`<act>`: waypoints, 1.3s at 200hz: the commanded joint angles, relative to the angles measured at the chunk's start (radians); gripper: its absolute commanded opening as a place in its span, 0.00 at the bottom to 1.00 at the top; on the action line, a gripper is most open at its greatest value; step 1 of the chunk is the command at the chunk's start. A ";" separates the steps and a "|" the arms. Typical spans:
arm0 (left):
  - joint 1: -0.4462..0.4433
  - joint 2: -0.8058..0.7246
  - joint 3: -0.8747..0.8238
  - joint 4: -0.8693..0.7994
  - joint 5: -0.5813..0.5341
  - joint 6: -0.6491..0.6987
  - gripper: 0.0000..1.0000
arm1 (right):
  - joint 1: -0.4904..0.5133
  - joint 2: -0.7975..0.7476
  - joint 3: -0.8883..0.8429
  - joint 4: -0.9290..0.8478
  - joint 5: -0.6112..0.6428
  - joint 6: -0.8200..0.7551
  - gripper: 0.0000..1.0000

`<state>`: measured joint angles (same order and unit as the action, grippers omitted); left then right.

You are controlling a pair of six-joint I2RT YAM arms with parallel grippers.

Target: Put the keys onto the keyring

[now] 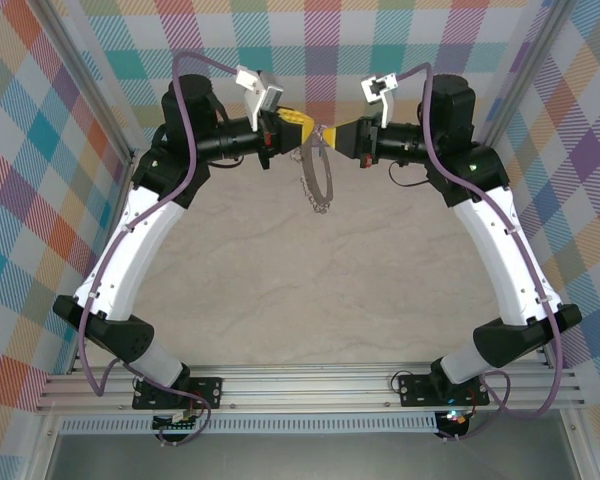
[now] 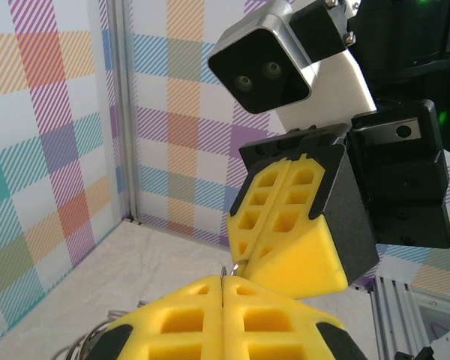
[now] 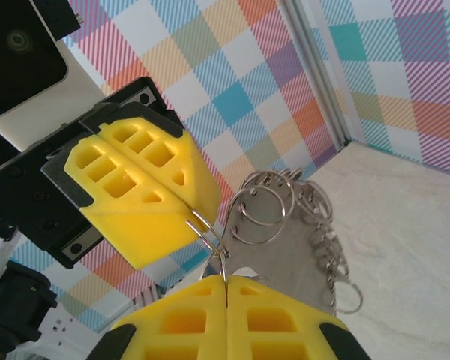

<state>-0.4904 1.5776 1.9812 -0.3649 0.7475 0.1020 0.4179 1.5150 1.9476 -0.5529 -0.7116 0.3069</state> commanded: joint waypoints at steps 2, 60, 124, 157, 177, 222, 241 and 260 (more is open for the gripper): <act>-0.008 -0.050 -0.005 0.127 -0.010 0.001 0.00 | -0.010 0.022 0.019 -0.002 -0.084 0.022 0.00; -0.008 -0.044 -0.013 0.153 -0.023 -0.022 0.00 | -0.022 0.039 0.027 -0.020 -0.134 0.038 0.37; -0.008 -0.047 -0.036 0.182 -0.036 -0.036 0.00 | -0.110 -0.010 0.000 0.117 -0.177 0.146 0.37; -0.008 -0.042 -0.040 0.198 -0.028 -0.052 0.00 | -0.110 0.004 -0.002 0.249 -0.211 0.250 0.46; -0.008 -0.036 -0.040 0.211 -0.025 -0.067 0.00 | -0.110 0.016 -0.011 0.327 -0.220 0.307 0.48; -0.008 -0.021 -0.036 0.251 -0.016 -0.105 0.00 | -0.100 0.033 -0.040 0.424 -0.220 0.370 0.49; -0.008 -0.016 -0.034 0.256 -0.013 -0.112 0.00 | -0.087 0.042 -0.041 0.440 -0.221 0.379 0.49; -0.008 -0.013 -0.029 0.255 -0.010 -0.114 0.00 | -0.077 0.053 -0.040 0.461 -0.220 0.390 0.49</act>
<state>-0.4904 1.5661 1.9396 -0.1787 0.7166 0.0101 0.3225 1.5509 1.9106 -0.1741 -0.9108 0.6609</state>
